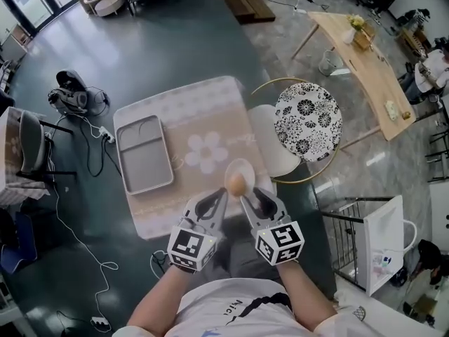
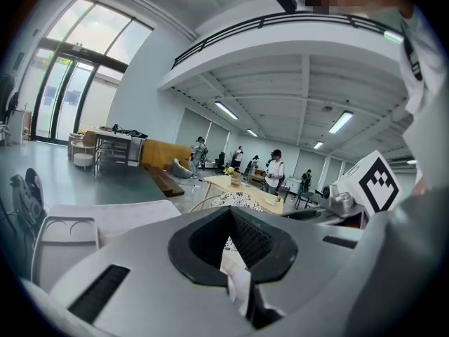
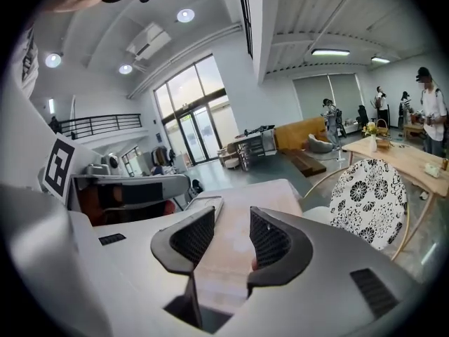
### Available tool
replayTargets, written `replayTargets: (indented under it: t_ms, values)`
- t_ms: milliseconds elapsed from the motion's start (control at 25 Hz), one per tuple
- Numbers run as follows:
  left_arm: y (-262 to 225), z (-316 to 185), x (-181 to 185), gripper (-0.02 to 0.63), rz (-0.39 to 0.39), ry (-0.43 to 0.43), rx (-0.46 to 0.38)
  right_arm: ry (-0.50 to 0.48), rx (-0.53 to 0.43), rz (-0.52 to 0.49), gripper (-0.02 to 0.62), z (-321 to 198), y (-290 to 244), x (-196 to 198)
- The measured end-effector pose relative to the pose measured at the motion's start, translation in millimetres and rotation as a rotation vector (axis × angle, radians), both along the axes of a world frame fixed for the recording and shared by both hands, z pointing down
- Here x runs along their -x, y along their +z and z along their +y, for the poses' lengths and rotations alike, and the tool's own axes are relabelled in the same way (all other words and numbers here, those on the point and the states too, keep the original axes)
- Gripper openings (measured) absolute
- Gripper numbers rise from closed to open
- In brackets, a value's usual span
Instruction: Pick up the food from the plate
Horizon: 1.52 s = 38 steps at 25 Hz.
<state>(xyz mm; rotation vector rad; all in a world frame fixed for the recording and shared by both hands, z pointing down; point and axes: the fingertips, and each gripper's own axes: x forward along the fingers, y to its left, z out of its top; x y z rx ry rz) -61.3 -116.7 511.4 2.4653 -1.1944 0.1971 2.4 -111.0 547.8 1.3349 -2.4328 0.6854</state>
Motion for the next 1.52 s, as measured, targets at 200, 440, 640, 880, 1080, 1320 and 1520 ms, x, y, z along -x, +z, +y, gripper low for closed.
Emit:
replayTargets:
  t_ms: [200, 440, 640, 880, 1080, 1320, 1520]
  values:
    - [22.8, -13.3, 0.4, 0.006, -0.027, 0.0, 0.027, -0.006, 0.045, 0.058, 0.206, -12.4, 40.9, -0.9]
    - [52.2, -27.1, -2.1, 0.006, -0.049, -0.001, 0.077, -0.002, 0.13, 0.123, 0.278, -21.9, 95.0, -7.7]
    - [76.6, -37.4, -0.1, 0.006, -0.067, -0.001, 0.113, -0.011, 0.201, 0.15, 0.303, -26.9, 135.5, -7.4]
    - [102.4, -40.9, 1.9, 0.006, -0.071, -0.001, 0.143, -0.019, 0.276, 0.171, 0.311, -28.2, 175.3, -7.2]
    - [118.8, -42.7, 1.6, 0.006, -0.073, -0.002, 0.149, -0.025, 0.328, 0.191, 0.313, -27.3, 204.7, -6.6]
    - [133.5, -41.7, 3.3, 0.006, -0.064, -0.002, 0.163, -0.028, 0.37, 0.207, 0.324, -31.2, 226.7, -2.2]
    - [140.2, -42.3, 7.0, 0.006, -0.061, -0.012, 0.163, -0.044, 0.403, 0.231, 0.327, -32.0, 243.3, 0.8]
